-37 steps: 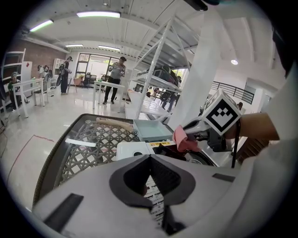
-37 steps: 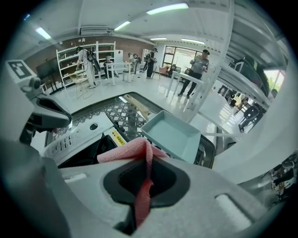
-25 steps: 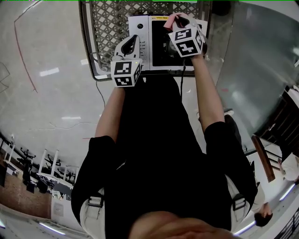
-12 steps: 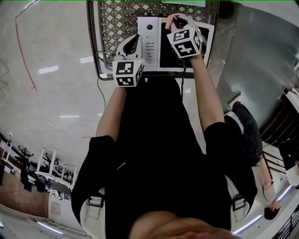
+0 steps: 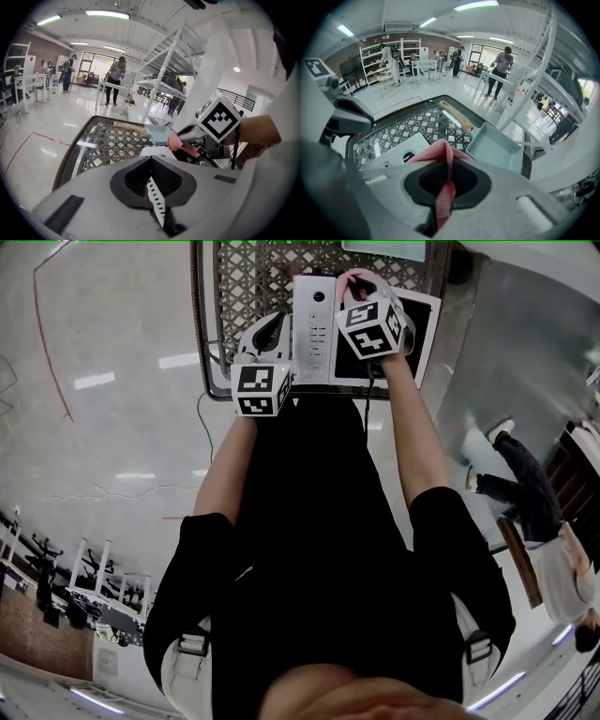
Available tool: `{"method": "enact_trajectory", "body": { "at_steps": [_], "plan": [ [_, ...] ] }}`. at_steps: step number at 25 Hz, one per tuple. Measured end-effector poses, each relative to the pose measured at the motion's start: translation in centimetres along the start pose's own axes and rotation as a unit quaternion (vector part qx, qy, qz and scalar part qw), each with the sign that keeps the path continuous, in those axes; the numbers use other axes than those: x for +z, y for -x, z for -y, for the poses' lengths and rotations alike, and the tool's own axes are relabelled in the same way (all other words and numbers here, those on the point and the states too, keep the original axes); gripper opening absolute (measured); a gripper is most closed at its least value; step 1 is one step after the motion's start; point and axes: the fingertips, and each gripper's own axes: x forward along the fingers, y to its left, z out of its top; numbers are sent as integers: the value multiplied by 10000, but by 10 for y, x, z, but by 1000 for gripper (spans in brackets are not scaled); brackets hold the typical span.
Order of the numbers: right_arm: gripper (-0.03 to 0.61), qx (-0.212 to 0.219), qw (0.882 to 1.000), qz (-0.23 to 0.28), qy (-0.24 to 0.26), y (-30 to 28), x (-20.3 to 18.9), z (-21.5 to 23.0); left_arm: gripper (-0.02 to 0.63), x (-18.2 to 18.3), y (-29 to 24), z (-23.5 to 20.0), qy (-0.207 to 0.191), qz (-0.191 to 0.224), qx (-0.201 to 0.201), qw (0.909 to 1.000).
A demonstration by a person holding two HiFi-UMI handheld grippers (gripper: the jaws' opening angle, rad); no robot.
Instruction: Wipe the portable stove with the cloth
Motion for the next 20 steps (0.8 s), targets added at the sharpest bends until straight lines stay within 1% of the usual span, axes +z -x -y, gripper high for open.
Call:
{"method": "enact_trajectory", "body": {
  "at_steps": [11, 20],
  "plan": [
    [9, 34, 9998, -23, 174, -8, 20, -33, -2, 5, 13, -23, 15, 83, -50, 10000],
    [9, 187, 9994, 106, 256, -13, 44, -67, -2, 10, 22, -38, -25, 92, -159, 9998]
  ]
}}
